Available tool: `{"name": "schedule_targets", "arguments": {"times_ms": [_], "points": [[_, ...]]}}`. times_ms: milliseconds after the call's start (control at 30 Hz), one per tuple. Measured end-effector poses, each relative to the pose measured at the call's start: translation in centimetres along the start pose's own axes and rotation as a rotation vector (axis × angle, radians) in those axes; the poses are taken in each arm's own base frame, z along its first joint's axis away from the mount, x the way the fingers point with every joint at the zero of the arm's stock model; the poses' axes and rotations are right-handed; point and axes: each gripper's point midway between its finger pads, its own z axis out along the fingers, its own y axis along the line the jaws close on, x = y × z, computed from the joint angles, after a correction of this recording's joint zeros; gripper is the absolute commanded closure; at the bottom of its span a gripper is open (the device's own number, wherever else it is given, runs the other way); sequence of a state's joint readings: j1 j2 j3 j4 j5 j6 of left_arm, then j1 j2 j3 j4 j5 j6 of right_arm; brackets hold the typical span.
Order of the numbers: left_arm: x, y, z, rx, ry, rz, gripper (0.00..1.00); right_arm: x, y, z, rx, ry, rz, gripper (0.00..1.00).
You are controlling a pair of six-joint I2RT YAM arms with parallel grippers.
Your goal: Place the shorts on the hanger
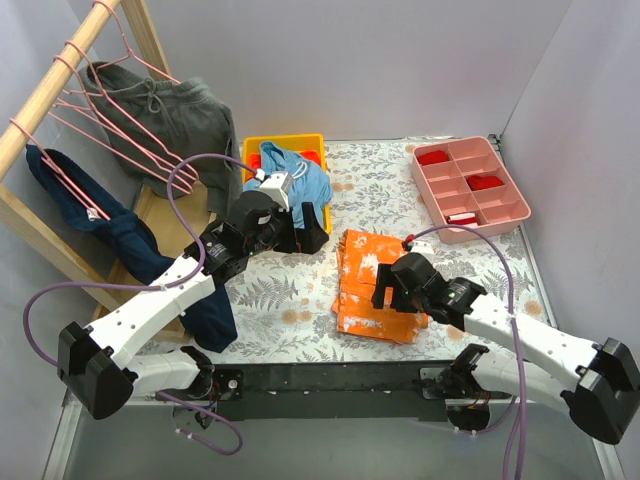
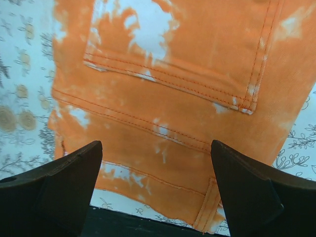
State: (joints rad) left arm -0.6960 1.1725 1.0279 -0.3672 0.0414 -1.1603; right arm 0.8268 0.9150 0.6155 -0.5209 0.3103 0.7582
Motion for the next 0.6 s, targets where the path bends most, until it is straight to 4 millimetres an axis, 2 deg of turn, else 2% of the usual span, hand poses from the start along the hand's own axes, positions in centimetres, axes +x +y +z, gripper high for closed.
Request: {"name": "schedule_targets", "arguments": {"times_ms": [67, 200, 367, 600], "points": [[0.1, 0.0, 0.0, -0.001, 0.004, 0.001, 0.02, 2.2, -1.0, 1.6, 0.043, 0.07, 0.005, 0.01], [-0.1, 0.0, -0.3, -0.005, 0.009, 0.011, 0.02, 3.6, -2.0, 4.3, 0.122, 0.136, 0.0, 0.01], [-0.1, 0.0, -0.4, -0.007, 0.013, 0.011, 0.02, 2.4, -1.8, 6.0, 0.158, 0.176, 0.001, 0.01], [-1.1, -0.6, -0.7, -0.007, 0.013, 0.01, 0.02, -1.0, -1.5, 8.8, 0.157, 0.186, 0.026, 0.01]]}}
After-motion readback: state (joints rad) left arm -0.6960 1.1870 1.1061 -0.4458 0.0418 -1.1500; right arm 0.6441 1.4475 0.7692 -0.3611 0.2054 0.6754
